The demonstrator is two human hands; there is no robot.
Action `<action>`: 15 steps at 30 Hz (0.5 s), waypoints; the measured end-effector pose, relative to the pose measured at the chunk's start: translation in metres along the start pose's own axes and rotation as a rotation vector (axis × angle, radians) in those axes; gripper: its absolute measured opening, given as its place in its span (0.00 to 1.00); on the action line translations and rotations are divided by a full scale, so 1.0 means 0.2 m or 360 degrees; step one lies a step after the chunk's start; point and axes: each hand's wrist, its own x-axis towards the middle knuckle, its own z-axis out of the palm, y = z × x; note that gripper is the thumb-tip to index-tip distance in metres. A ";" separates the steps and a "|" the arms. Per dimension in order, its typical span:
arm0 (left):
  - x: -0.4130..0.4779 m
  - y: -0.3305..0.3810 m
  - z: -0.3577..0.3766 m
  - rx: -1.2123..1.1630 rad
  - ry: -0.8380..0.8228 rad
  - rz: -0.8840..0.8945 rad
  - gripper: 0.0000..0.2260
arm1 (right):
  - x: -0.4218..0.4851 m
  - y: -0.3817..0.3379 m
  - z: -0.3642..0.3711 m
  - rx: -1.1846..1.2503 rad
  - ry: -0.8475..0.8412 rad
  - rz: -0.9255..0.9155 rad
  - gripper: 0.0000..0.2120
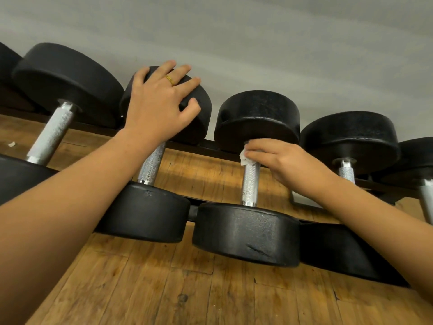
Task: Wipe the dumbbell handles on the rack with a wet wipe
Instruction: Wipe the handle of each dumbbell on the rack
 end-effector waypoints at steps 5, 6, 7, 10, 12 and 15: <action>0.00 0.00 0.00 -0.0019 -0.0031 -0.0008 0.24 | -0.04 0.08 0.00 0.0045 -0.0209 -0.0110 0.34; 0.00 0.00 0.00 -0.0023 -0.0025 -0.0009 0.24 | -0.05 0.10 0.00 0.0073 -0.0229 -0.0130 0.35; 0.00 0.00 0.00 -0.0026 -0.0015 -0.0011 0.24 | -0.05 0.11 -0.01 0.0097 -0.0221 -0.0142 0.36; 0.00 0.00 0.00 -0.0026 0.0001 -0.0014 0.23 | -0.06 0.09 -0.02 0.0111 -0.0171 -0.0178 0.34; 0.00 0.01 0.00 -0.0024 -0.0009 -0.0015 0.23 | -0.09 0.05 0.00 0.0154 -0.0246 -0.0334 0.29; 0.00 0.00 0.00 -0.0023 -0.0025 -0.0020 0.23 | -0.08 0.06 -0.03 0.0190 -0.0363 -0.0514 0.29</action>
